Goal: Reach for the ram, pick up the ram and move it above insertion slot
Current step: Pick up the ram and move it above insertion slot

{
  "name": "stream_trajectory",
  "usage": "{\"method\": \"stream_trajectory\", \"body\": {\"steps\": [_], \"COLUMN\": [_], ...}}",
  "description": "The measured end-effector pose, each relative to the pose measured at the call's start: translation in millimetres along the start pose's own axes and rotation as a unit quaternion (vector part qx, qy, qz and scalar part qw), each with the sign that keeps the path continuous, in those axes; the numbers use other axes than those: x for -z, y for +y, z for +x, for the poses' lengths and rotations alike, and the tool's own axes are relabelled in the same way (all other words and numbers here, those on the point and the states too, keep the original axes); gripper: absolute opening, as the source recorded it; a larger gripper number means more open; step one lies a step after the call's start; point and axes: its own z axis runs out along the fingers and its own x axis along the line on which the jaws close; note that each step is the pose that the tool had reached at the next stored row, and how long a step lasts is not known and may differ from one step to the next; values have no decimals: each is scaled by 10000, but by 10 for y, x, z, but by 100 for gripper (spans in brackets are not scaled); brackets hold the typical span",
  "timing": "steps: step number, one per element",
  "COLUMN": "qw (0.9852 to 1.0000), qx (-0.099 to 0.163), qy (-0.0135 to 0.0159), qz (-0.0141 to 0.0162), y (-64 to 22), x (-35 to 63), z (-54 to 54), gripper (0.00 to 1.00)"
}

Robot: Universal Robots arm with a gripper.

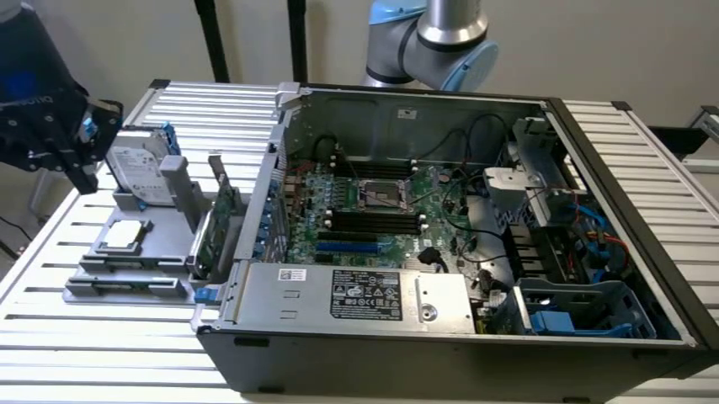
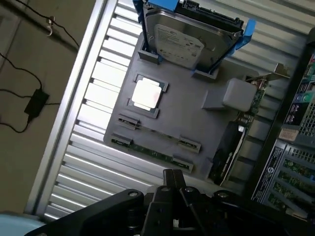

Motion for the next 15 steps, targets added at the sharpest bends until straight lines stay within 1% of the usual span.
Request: {"method": "stream_trajectory", "body": {"steps": [2, 4, 6, 8, 12, 15], "qw": [9998, 9994, 9985, 9974, 9941, 9908], "qx": [180, 360, 542, 721, 1087, 1355], "qy": [6, 11, 18, 24, 37, 45], "qz": [2, 3, 5, 6, 10, 12], "y": [0, -1, -1, -1, -2, -3], "x": [-8, -16, -24, -32, -47, -60], "z": [0, 0, 0, -1, -1, -1], "gripper": [11, 11, 11, 11, 11, 11]}}
